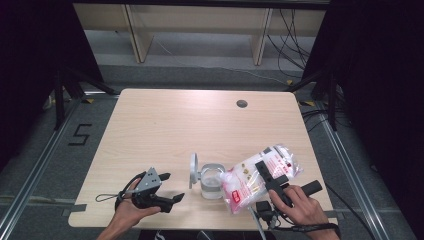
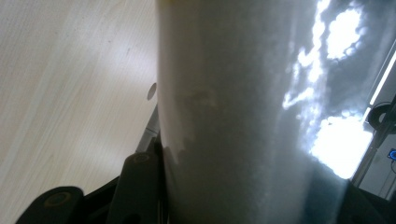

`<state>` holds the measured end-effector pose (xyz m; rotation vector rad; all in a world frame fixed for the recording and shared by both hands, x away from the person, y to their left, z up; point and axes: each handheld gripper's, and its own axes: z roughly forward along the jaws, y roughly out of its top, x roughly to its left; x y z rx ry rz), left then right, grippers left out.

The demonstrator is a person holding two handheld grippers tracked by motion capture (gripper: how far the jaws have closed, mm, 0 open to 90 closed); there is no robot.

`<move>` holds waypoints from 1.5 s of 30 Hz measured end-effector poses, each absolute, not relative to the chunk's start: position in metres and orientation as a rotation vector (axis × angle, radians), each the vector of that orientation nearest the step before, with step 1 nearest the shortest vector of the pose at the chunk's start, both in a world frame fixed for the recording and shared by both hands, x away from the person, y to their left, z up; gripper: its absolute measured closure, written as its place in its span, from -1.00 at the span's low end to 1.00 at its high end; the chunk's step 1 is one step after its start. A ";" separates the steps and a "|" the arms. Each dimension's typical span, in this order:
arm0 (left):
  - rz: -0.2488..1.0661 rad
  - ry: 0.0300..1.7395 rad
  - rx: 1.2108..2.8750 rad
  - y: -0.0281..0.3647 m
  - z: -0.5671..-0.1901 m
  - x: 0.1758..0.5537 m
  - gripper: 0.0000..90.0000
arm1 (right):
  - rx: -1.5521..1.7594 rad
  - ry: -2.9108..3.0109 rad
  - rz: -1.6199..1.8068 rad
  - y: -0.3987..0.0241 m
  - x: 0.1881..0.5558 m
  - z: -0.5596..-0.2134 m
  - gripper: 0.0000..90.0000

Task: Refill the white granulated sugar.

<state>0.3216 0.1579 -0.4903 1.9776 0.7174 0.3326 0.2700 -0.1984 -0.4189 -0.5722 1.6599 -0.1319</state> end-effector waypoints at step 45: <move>0.326 0.730 1.981 0.158 -0.491 0.321 -0.65 | -0.584 1.660 -0.130 -0.195 0.268 -0.420 0.37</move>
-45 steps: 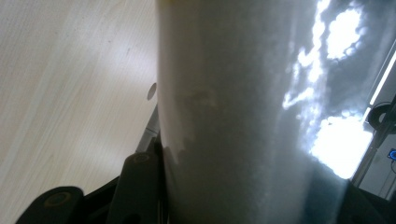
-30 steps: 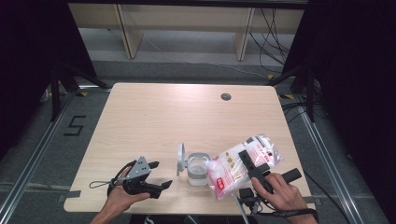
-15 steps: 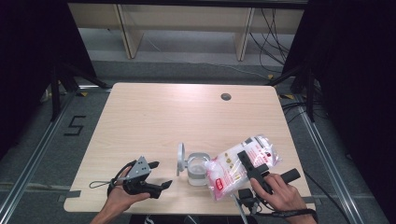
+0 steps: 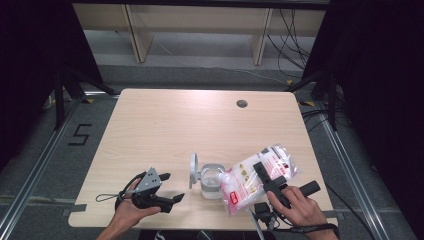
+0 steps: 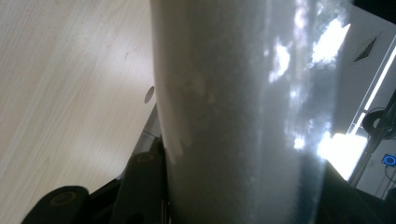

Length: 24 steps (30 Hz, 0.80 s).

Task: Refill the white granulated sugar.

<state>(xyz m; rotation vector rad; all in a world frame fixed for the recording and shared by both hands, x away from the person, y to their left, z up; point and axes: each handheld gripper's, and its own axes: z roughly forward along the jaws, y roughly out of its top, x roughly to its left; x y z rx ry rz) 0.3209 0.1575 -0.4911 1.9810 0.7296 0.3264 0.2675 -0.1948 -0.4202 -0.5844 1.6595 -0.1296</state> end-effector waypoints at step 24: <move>0.327 0.729 1.983 0.158 -0.491 0.321 -0.65 | -0.602 1.664 -0.071 -0.193 0.267 -0.422 0.41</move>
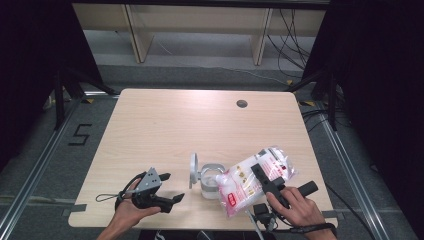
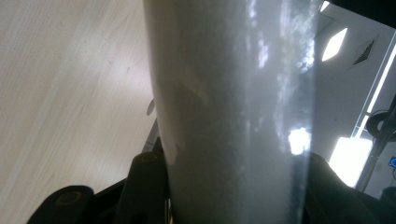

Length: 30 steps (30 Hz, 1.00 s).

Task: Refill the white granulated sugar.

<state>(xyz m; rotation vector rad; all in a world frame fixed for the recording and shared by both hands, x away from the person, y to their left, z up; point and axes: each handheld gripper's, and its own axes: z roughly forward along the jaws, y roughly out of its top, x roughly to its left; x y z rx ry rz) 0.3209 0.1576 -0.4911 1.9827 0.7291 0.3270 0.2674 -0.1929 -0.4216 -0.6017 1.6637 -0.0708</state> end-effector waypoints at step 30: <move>0.331 0.723 1.984 0.158 -0.491 0.321 -0.65 | -0.571 1.675 -0.101 -0.202 0.264 -0.415 0.43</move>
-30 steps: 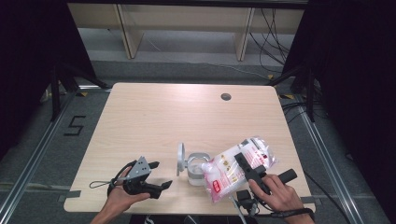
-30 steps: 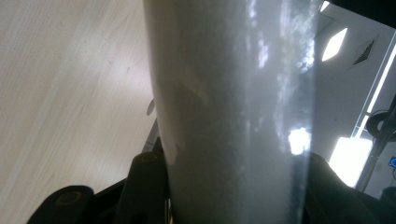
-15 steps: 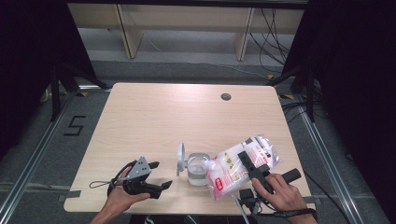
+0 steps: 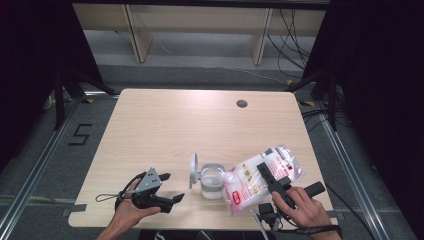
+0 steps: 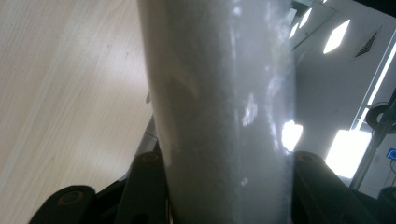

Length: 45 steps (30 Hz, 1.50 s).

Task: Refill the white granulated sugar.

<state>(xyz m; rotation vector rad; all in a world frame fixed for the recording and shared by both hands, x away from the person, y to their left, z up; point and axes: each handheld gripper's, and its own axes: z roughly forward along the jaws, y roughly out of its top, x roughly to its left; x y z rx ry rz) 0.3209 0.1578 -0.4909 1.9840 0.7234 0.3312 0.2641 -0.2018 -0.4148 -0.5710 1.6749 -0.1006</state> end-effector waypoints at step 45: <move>0.330 0.729 1.984 0.157 -0.491 0.321 -0.65 | -0.535 1.651 -0.018 -0.204 0.263 -0.415 0.48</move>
